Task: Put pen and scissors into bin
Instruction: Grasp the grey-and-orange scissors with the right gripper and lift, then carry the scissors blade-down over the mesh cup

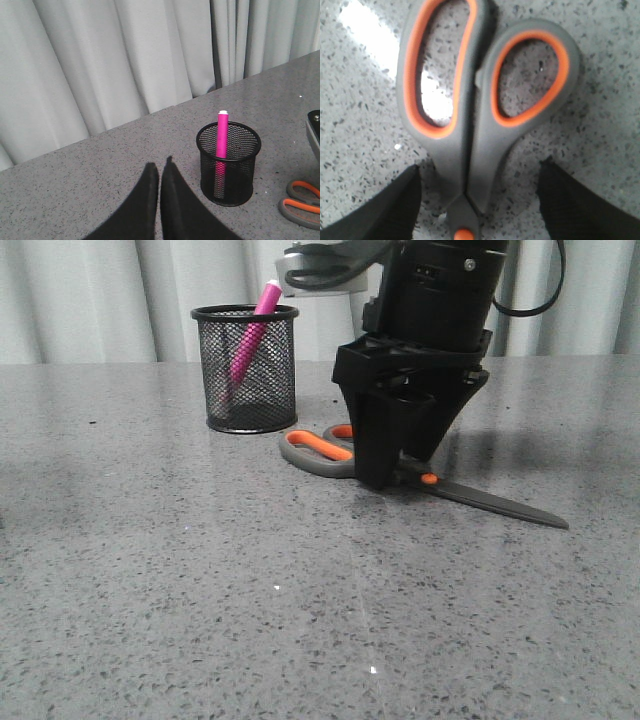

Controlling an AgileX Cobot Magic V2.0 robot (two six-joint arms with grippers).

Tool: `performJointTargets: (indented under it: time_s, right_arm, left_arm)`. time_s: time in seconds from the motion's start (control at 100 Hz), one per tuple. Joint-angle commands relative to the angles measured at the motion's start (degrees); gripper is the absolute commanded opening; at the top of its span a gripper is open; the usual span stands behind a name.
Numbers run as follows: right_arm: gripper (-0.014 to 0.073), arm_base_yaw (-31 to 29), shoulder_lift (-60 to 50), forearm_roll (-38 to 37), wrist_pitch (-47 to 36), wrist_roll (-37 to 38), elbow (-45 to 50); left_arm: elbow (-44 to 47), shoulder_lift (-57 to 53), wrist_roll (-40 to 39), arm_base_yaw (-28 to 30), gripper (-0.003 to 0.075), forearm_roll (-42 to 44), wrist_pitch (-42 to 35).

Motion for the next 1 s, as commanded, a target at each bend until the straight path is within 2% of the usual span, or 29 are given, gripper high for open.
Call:
performJointTargets:
  time_s: [0.0,0.06,0.13,0.39,0.49,0.66,0.79,0.88,0.99]
  right_arm:
    - [0.0441,0.6,-1.7,1.0,-0.8,0.0,-1.6]
    - [0.0432,1.1,-1.5,0.8,-0.9,0.0,-1.6]
    - [0.0378,1.3,-1.4,0.7,-0.9,0.0,-1.6]
    - [0.0079,1.3,-1.3,0.7,0.3,0.0,-1.6]
    - [-0.0078,1.3,-1.3,0.7,0.8,0.0,-1.6]
    - [-0.0074,1.3,-3.3,0.7,0.1,0.7,-1.6]
    - [-0.0074,1.2,-9.1,1.2,-3.3,2.3,-1.6]
    - [-0.0074,1.2,-14.1,2.6,-10.4,2.5,-0.2]
    - [-0.0074,1.2,-21.2,4.9,-24.0,2.5,3.6]
  left_arm:
    - [-1.5,-0.6,-0.7,0.1,-0.0019,-2.5,-1.2]
    - [-1.5,-0.6,-0.7,0.1,-0.0019,-2.5,-1.2]
    - [-1.5,-0.6,-0.7,0.1,-0.0019,-2.5,-1.2]
    - [-1.5,-0.6,-0.7,0.1,-0.0019,-2.5,-1.2]
    - [-1.5,-0.6,-0.7,0.1,-0.0019,-2.5,-1.2]
    - [-1.5,-0.6,-0.7,0.1,-0.0019,-2.5,-1.2]
    - [-1.5,-0.6,-0.7,0.1,-0.0019,-2.5,-1.2]
    - [-1.5,-0.6,-0.7,0.1,-0.0019,-2.5,-1.2]
    - [-1.5,-0.6,-0.7,0.1,-0.0019,-2.5,-1.2]
